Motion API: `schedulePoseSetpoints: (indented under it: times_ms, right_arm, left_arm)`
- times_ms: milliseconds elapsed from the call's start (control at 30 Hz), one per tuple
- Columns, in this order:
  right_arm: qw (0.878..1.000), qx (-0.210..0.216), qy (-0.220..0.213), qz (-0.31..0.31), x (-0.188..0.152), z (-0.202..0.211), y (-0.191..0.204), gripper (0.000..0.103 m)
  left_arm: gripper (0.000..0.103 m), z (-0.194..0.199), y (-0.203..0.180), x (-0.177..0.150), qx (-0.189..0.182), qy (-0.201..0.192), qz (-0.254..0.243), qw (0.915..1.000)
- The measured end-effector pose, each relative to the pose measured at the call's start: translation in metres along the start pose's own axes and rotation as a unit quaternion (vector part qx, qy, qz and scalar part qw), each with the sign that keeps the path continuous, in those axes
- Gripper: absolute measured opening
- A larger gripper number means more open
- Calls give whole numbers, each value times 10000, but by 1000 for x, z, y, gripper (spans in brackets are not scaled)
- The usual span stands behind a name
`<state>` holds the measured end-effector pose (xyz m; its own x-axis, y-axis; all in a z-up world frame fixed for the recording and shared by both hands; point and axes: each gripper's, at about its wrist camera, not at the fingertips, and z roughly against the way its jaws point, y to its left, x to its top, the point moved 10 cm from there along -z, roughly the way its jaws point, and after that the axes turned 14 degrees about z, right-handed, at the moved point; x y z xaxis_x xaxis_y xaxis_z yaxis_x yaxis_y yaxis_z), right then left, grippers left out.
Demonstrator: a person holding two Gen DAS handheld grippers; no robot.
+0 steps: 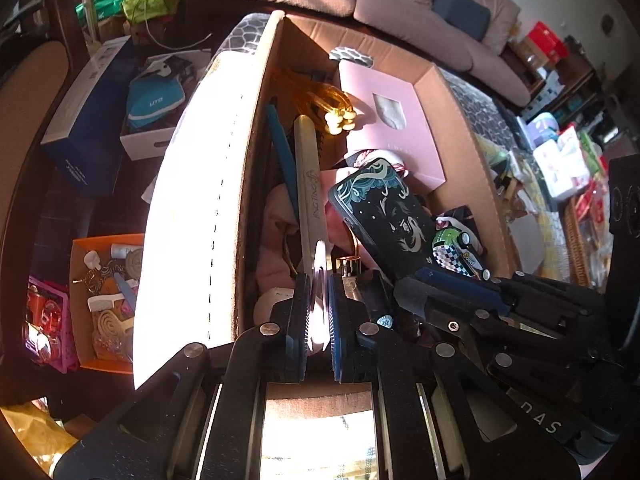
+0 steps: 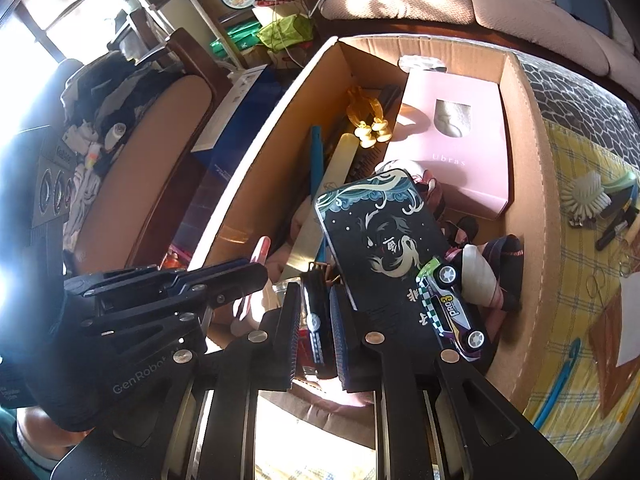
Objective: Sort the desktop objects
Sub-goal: 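Open both grippers to drop the pink file and black tube into the box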
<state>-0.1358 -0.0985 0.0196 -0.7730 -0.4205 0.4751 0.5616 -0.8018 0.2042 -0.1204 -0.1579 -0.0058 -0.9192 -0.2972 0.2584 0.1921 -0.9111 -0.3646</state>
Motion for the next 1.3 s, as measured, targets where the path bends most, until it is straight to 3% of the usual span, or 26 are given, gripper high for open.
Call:
schedulePoseSetpoints:
  times_ms: [233, 333, 467, 667, 733, 867, 1200, 1300]
  right_arm:
    - [9999, 37, -55, -87, -1, 2, -6, 17]
    - [9999, 13, -121, -117, -1, 9, -8, 19]
    - [9997, -81, -190, -132, -2, 20, -12, 41]
    - [9990, -322, -317, -48, -5, 43, -18, 57]
    - [9986, -399, -350, -22, -7, 51, -19, 60]
    - [9976, -562, -406, 30, -15, 65, -23, 65]
    - [9935, -1038, -457, -58, -52, 96, -46, 80]
    - [9917, -1200, -445, -105, -64, 102, -53, 82]
  left_arm:
    - [9, -3, 3, 0, 32, 12, 87, 10000]
    - [20, 1, 3, 1, -16, -23, 142, 9999]
    - [23, 11, 3, 0, -58, -74, 201, 9998]
    - [40, 29, -1, -4, -102, -212, 209, 9995]
    - [40, 35, -3, -6, -119, -243, 195, 9994]
    - [52, 46, -8, -14, -69, -372, 100, 9992]
    - [52, 55, -18, -43, 124, -518, -116, 9985]
    - [60, 56, -19, -51, 195, -570, -177, 9980]
